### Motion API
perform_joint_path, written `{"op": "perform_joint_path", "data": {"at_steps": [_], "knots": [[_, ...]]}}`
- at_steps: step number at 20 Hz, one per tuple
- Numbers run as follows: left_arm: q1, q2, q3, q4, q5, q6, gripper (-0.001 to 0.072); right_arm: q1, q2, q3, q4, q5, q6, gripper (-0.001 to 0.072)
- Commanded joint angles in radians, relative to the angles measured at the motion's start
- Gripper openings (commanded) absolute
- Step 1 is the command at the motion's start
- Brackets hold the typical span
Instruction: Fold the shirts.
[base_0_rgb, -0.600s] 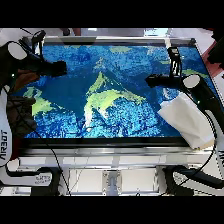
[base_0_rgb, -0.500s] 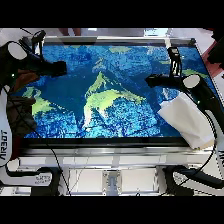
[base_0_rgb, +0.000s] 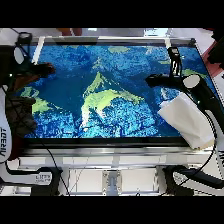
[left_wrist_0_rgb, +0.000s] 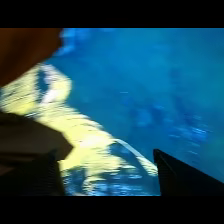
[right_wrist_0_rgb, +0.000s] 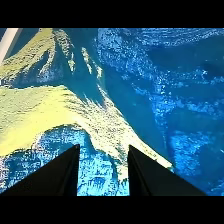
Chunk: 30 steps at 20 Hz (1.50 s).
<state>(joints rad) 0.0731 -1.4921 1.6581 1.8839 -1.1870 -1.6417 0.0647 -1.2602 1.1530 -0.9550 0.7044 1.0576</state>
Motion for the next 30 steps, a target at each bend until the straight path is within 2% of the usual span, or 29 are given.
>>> {"op": "perform_joint_path", "data": {"at_steps": [1, 4, 6, 9, 11, 15, 16, 18, 19, 22, 25, 28, 30], "knots": [[0.146, -0.04, 0.0, 0.184, -0.045, -0.205, 0.0704, 0.001, -0.001, 0.0, 0.001, -0.017, 0.0, 0.0373], [0.304, -0.078, 0.0, 0.164, -0.083, -0.348, 0.0705, 0.002, 0.0, 0.0, 0.048, -0.106, 0.001, 0.0372], [0.404, -0.105, 0.0, 0.106, -0.084, -0.394, 0.0705, 0.003, -0.001, 0.0, 0.081, -0.111, 0.0, 0.0373], [0.499, -0.144, 0.0, 0.001, -0.05, -0.397, 0.0705, 0.003, 0.0, 0.0, 0.081, -0.129, 0.0, 0.0373], [0.527, -0.171, 0.0, -0.079, -0.031, -0.344, 0.0705, 0.003, 0.0, 0.0, 0.081, -0.127, 0.0, 0.0373], [0.531, -0.233, 0.0, -0.093, -0.001, -0.322, 0.0701, 0.003, 0.0, 0.0, 0.081, -0.126, 0.001, 0.0373], [0.531, -0.244, 0.0, -0.102, 0.008, -0.313, 0.0651, 0.003, 0.0, 0.0, 0.084, -0.125, 0.001, 0.0373], [0.53, -0.245, 0.009, -0.149, 0.026, -0.266, 0.0034, 0.003, 0.0, 0.0, 0.106, -0.129, 0.001, 0.0372], [0.529, -0.245, 0.026, -0.199, 0.025, -0.218, 0.001, 0.003, 0.0, 0.0, 0.109, -0.134, 0.001, 0.0372], [0.523, -0.233, 0.128, -0.433, -0.007, -0.077, 0.001, 0.002, 0.004, 0.012, 0.13, -0.154, 0.0, 0.0372], [0.475, -0.171, 0.229, -0.785, 0.003, 0.069, 0.001, 0.0, 0.023, 0.05, 0.148, -0.187, 0.0, 0.0371], [0.351, -0.104, 0.301, -1.159, -0.026, 0.243, 0.001, 0.0, 0.051, 0.105, 0.138, -0.186, 0.0, 0.0371], [0.222, -0.071, 0.324, -1.31, -0.045, 0.337, 0.0009, 0.0, 0.077, 0.133, 0.108, -0.187, 0.0, 0.0371]]}}
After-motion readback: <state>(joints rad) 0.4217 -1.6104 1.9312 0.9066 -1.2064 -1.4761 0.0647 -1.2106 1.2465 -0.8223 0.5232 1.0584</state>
